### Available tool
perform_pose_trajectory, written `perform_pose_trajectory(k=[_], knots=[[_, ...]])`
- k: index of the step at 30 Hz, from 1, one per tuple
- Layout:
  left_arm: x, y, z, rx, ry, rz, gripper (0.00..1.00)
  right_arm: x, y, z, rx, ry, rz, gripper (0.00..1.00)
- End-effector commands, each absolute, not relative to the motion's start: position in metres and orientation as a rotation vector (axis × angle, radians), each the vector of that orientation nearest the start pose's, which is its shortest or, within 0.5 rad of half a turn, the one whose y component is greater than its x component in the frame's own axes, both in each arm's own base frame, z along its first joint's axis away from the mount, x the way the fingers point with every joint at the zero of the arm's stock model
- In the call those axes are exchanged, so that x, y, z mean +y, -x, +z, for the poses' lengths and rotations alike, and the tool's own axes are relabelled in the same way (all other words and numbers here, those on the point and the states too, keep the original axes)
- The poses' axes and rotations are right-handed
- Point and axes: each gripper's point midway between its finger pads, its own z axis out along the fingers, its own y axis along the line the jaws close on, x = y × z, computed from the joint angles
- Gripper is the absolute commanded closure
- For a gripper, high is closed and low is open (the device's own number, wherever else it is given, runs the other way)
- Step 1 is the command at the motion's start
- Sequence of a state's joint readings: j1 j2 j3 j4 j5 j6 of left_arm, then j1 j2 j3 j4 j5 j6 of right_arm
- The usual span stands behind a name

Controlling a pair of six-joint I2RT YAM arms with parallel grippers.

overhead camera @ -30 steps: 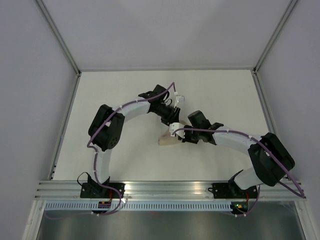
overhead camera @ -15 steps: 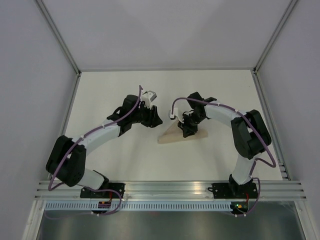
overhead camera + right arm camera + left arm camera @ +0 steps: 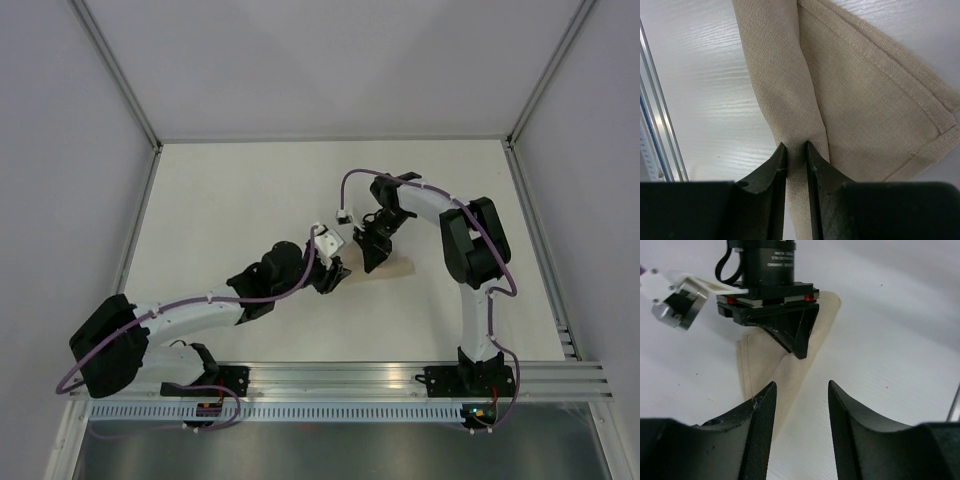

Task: Fold the napkin, place the utensils inside, and roll it up
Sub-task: Roll the napkin at the center of the board.

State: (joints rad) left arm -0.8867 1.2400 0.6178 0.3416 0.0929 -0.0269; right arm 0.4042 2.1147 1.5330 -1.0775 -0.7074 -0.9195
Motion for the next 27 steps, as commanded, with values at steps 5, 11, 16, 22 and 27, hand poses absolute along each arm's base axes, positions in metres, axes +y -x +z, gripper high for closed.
perform_pose_trajectory(k=[5, 11, 16, 22, 27], knots=[[-0.349, -0.256, 0.132, 1.542, -1.112, -0.294, 0.48, 0.216, -0.288, -0.017, 2.361, 1.775, 1.055, 0.75], [-0.364, -0.267, 0.109, 1.488, -1.215, -0.193, 0.45, 0.215, -0.293, -0.024, 2.396, 1.747, 1.074, 0.75], [-0.377, -0.267, 0.085, 1.469, -1.309, -0.163, 0.39, 0.213, -0.297, -0.029, 2.419, 1.731, 1.084, 0.75], [-0.385, -0.269, 0.063, 1.471, -1.383, -0.134, 0.38, 0.212, -0.299, -0.031, 2.431, 1.722, 1.091, 0.75], [-0.384, -0.268, 0.047, 1.499, -1.413, -0.126, 0.40, 0.210, -0.299, -0.031, 2.437, 1.723, 1.089, 0.74]])
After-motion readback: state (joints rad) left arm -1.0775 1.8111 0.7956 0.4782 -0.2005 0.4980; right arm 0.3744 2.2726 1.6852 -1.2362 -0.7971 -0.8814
